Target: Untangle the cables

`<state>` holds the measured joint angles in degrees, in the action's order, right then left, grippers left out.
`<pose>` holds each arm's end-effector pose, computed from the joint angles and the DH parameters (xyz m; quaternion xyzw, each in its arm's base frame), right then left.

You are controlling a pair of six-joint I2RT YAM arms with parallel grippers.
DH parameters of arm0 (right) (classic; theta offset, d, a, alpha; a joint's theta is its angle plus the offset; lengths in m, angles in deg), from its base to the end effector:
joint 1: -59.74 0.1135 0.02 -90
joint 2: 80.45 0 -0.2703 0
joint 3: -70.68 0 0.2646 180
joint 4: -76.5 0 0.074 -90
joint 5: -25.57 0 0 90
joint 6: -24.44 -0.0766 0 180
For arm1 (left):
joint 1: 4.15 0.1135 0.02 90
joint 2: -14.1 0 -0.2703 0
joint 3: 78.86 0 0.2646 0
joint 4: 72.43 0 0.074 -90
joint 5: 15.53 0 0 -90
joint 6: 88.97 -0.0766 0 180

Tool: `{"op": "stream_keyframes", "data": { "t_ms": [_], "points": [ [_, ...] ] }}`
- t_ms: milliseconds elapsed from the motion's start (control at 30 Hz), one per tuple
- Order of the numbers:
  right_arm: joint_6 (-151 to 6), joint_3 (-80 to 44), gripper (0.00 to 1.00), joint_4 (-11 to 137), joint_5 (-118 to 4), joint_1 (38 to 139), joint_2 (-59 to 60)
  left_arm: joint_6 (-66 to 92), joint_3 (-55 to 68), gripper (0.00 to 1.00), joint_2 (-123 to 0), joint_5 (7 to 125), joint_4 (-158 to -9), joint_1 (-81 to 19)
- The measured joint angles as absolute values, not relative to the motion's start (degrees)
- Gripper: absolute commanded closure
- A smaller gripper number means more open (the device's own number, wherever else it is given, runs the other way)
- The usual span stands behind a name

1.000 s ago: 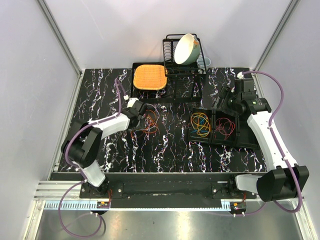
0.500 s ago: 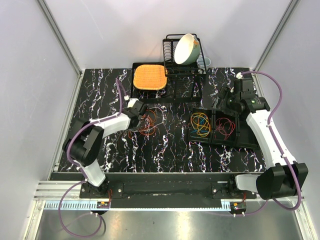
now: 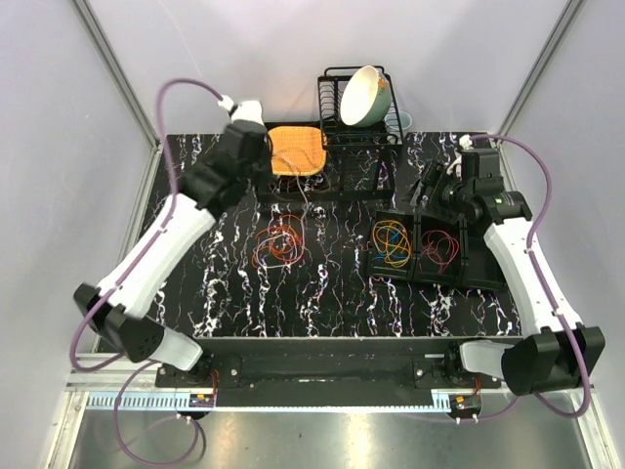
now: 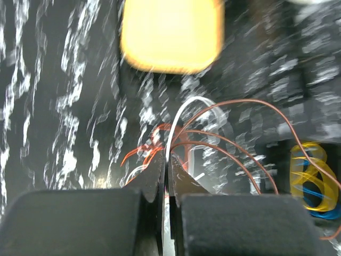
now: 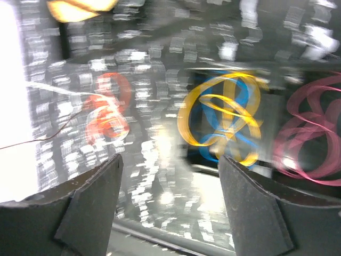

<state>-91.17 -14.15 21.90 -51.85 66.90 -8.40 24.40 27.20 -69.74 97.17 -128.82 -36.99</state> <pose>0.3011 0.0546 0.3300 0.1013 0.9028 0.2104 0.3610 0.3148 -0.1680 0.4010 -0.0203 0.8710 -0.0628 0.4868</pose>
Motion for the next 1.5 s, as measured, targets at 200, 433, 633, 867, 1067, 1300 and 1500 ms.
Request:
{"op": "stream_keyframes", "data": {
  "t_ms": [200,433,633,867,1067,1300,1500],
  "points": [
    [-95.54,-13.54,0.12,32.56,-37.44,66.98,-15.72,15.53,31.85,1.0,-58.83,89.1,-127.16,-42.34],
    [-104.87,-2.26,0.12,55.51,-21.82,67.38,-22.93,11.96,17.73,1.0,-41.19,72.64,-118.14,-42.5],
    [-104.79,2.0,0.13,63.08,-17.16,77.3,-18.63,12.12,14.34,1.0,-38.85,65.37,-115.14,-42.5],
    [-97.46,-0.29,0.15,62.36,-19.65,90.63,-14.47,13.82,13.84,1.0,-39.79,61.69,-113.81,-42.5],
    [-94.23,-0.73,0.15,62.92,-23.5,93.32,-10.43,14.96,13.82,1.0,-39.79,60.73,-112.78,-42.5],
    [-89.71,-1.34,0.18,64.58,-26.56,95.05,-6.87,15.64,13.82,1.0,-39.88,60.75,-112.78,-42.5],
    [-88.07,-1.34,0.5,69.07,-28.48,95.99,-4.49,15.92,13.82,1.0,-40.82,60.8,-112.63,-42.5]
  ]
}}
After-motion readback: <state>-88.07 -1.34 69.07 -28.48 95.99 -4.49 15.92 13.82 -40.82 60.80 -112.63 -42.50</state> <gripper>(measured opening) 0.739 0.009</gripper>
